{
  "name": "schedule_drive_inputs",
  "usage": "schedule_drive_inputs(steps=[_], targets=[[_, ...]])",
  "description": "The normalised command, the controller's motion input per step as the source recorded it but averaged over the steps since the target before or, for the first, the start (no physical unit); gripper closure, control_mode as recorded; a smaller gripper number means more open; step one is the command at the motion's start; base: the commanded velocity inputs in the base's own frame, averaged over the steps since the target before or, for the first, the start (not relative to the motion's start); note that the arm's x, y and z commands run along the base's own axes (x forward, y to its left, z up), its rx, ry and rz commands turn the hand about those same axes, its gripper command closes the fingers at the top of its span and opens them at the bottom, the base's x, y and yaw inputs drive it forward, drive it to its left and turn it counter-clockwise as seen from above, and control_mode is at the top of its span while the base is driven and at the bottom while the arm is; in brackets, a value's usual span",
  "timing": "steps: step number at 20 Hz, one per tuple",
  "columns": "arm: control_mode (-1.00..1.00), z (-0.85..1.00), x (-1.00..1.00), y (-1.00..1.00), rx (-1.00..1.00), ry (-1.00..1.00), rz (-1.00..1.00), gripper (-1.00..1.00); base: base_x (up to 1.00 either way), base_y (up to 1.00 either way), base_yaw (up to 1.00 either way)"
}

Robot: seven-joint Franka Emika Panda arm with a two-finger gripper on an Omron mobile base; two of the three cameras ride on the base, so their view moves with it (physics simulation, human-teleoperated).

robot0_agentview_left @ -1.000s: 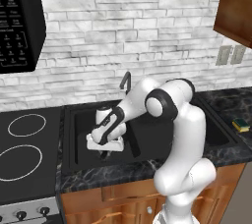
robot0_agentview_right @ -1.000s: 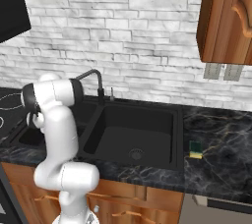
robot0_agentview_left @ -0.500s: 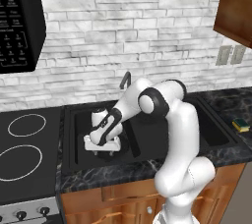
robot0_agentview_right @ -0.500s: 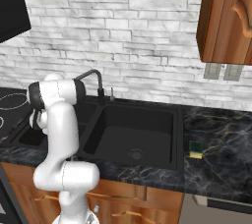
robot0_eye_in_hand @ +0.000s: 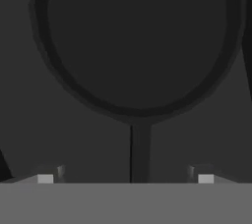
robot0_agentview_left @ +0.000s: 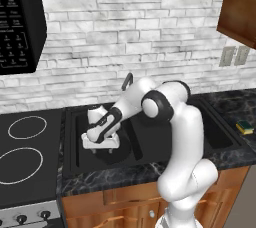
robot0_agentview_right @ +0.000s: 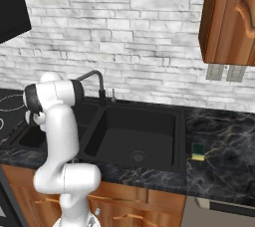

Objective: Pick the pan and sponge and place them into the sink. Then turn on the water.

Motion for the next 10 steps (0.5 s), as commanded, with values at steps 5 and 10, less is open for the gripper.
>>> schedule_drive_inputs(steps=[5, 10], targets=[[-1.0, 0.45, -0.16, 0.04, -0.02, 0.0, 0.0, -1.0, 0.0, 0.0, 0.0], [-1.0, 0.44, -0.21, -0.01, -0.02, 0.0, 0.0, -1.0, 0.0, 0.0, 0.0]])
